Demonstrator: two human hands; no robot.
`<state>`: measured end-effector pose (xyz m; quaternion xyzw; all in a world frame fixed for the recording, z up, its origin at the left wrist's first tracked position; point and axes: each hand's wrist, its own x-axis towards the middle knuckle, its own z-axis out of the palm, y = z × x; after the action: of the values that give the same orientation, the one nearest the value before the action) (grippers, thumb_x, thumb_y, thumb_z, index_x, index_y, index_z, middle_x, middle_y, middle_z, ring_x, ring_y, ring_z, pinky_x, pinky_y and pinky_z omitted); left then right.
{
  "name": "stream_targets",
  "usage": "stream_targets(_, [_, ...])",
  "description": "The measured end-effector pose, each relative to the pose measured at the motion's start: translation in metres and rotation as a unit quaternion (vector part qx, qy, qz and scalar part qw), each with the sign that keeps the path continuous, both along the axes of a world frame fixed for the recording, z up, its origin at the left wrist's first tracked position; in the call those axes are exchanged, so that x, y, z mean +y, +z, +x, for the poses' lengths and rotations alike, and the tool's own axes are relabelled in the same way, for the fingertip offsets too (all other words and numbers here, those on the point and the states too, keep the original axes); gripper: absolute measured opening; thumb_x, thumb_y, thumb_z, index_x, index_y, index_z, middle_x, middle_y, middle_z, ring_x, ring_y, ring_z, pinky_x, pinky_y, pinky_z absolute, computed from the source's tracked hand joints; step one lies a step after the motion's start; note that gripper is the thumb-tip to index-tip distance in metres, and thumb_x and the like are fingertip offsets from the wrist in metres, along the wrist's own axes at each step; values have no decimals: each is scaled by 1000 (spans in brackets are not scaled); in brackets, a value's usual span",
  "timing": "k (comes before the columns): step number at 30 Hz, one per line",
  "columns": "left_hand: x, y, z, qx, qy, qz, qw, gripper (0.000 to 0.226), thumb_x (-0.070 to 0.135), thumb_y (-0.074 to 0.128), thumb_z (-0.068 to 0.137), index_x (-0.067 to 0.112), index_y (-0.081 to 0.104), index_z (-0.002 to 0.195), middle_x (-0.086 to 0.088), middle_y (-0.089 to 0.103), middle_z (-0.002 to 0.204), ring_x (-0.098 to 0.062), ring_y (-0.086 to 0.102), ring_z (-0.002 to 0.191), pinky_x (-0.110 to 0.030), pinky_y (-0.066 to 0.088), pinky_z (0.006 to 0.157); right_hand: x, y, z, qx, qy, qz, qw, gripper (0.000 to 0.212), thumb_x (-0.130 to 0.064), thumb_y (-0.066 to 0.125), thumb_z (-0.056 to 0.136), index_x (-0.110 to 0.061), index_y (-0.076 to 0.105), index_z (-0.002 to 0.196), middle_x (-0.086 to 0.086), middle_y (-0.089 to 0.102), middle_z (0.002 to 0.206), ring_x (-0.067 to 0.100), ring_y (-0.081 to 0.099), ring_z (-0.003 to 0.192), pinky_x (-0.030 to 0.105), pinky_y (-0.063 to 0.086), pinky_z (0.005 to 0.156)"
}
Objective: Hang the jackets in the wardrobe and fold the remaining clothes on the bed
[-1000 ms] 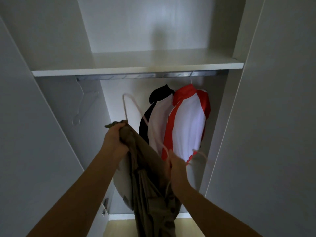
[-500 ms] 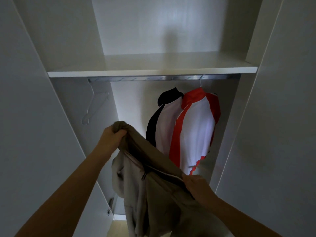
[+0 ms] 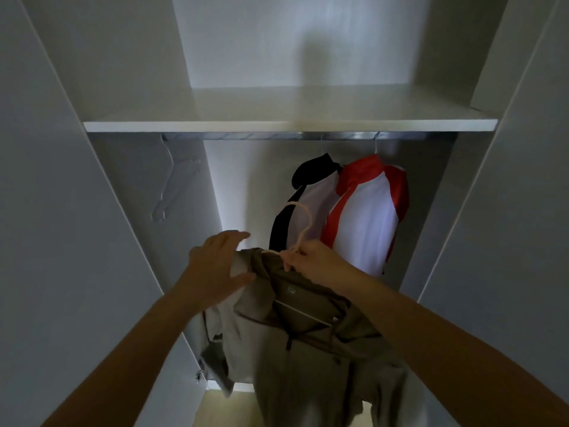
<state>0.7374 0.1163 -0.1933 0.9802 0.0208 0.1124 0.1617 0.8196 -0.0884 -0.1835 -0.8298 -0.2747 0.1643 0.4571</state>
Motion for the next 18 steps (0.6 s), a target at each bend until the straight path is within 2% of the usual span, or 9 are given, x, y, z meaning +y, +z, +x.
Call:
stream_targets(2, [-2,-7,15,18,-33,46,998,45,42,54,92,23,45,132,1,49,132,-21,43,125,-53,25,110,15,5,8,15,9,1,1000,40,-33,49,97,-24,60,60,-17,49,40,-1,46,43,8,35,46])
stream_targets(4, [4,-11,32,-5,-14,3,1000,20,28,45,98,15,56,108,0,59,103,-21,56,104,-52,28,107,29,6,20,36,29,-1,999,39,-35,48,98,-23,63,64,-16,48,40,0,43,40,10,34,42])
stream_targets(7, [26,-19,57,-31,-6,5,999,9,11,50,93,11,59,94,-2,59,90,-22,58,94,-52,30,105,45,5,48,132,66,14,989,41,-42,39,99,-18,66,78,-14,51,45,2,45,40,14,35,41])
stream_targets(9, [47,-26,74,-58,-24,-21,998,10,5,54,86,8,63,91,-5,62,88,-25,59,91,-59,32,101,51,0,77,139,34,32,989,44,-36,33,102,-12,68,90,-11,62,59,2,58,52,11,44,49])
stream_targets(11, [65,-33,92,-111,-48,-42,992,14,11,52,82,7,66,84,-5,65,81,-24,63,80,-63,40,92,56,-11,111,26,-13,36,999,34,-19,34,103,-8,66,100,-7,67,85,8,63,85,5,47,72])
stream_targets(13, [82,-42,113,-151,-77,-28,985,33,26,38,79,9,67,79,-3,65,75,-19,64,71,-62,44,86,64,-26,150,-172,20,-56,983,28,-16,37,102,-9,61,116,5,63,118,22,54,117,23,41,102])
stream_targets(14, [90,-46,125,-158,-96,-31,982,39,27,33,79,9,67,79,-3,66,75,-16,63,73,-61,42,88,73,-32,170,-251,58,-149,955,31,-21,39,102,-11,56,126,6,56,131,24,44,129,34,31,111])
stream_targets(16, [105,-57,153,-178,-138,-36,974,38,19,32,82,7,68,83,-4,67,77,-7,58,78,-57,38,91,93,-41,202,-340,94,-306,884,37,-33,36,102,-18,51,132,0,51,138,17,38,134,41,11,117])
stream_targets(18, [116,-63,181,-199,-162,-49,965,28,6,39,85,5,67,84,-5,68,78,-8,53,82,-54,36,91,104,-46,222,-394,107,-398,822,40,-37,29,103,-16,60,118,2,63,119,18,54,114,36,20,112])
